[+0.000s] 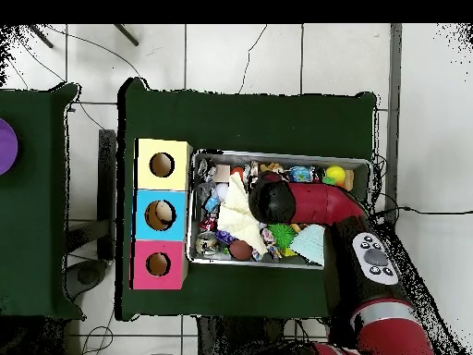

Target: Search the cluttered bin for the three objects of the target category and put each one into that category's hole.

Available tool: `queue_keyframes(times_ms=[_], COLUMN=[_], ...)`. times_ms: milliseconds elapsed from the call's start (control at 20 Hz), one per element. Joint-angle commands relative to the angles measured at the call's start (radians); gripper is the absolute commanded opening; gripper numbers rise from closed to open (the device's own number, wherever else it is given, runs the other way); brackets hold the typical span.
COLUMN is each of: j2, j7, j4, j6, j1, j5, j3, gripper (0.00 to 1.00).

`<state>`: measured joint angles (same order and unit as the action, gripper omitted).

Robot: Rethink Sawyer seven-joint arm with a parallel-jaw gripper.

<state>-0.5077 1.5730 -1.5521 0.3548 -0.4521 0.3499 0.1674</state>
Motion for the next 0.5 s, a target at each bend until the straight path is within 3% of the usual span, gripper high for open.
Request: queue_keyframes(times_ms=[50,500], j2=[-0.02,-0.044], j7=[0.14,0.162], j4=[-0.119,-0.158], j6=[-0.031,-0.045], j1=[-0.001,0.008], j5=[-0.035,-0.05], j3=[0.071,0.066], gripper=[0.0,0.0])
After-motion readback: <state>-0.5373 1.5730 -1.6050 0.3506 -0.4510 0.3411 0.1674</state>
